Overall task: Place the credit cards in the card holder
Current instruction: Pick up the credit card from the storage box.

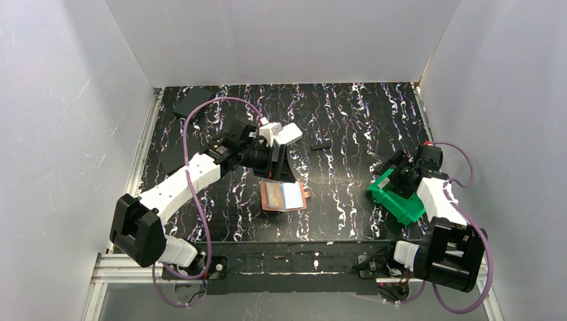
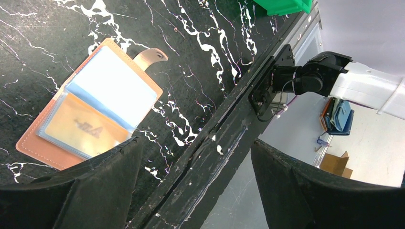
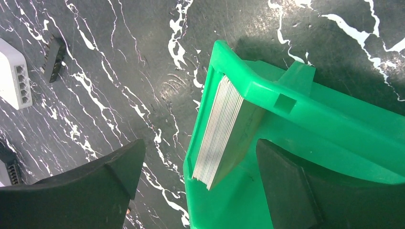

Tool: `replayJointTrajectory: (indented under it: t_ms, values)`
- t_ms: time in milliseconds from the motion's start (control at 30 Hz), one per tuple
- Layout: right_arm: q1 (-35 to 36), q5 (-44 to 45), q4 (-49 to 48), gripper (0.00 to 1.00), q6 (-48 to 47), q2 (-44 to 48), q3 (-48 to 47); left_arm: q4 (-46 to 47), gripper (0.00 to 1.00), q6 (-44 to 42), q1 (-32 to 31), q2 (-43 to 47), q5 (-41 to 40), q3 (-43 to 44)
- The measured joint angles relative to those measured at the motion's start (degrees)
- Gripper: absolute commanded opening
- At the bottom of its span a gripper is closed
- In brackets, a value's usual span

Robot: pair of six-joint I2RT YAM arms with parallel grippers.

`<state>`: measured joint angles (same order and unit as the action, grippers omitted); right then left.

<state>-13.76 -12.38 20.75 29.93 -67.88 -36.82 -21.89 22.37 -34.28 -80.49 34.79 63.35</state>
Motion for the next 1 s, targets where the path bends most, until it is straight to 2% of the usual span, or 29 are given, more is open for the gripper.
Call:
replayJointTrajectory:
  t_ms: [500,700,1000]
  values:
    - [0.0,-1.3,-3.5,0.79,1.4,-0.7,0.3,0.0,0.83,-0.3,0.0,-0.4,0.0,0.0]
    - [0.0,-1.4,-4.2,0.63,1.7,-0.7,0.3,0.0,0.83,-0.3,0.0,-0.9,0.0,0.0]
    - [0.0,-1.3,-4.3,0.46,2.0,-0.7,0.3,0.0,0.83,-0.3,0.0,-0.9,0.1,0.0]
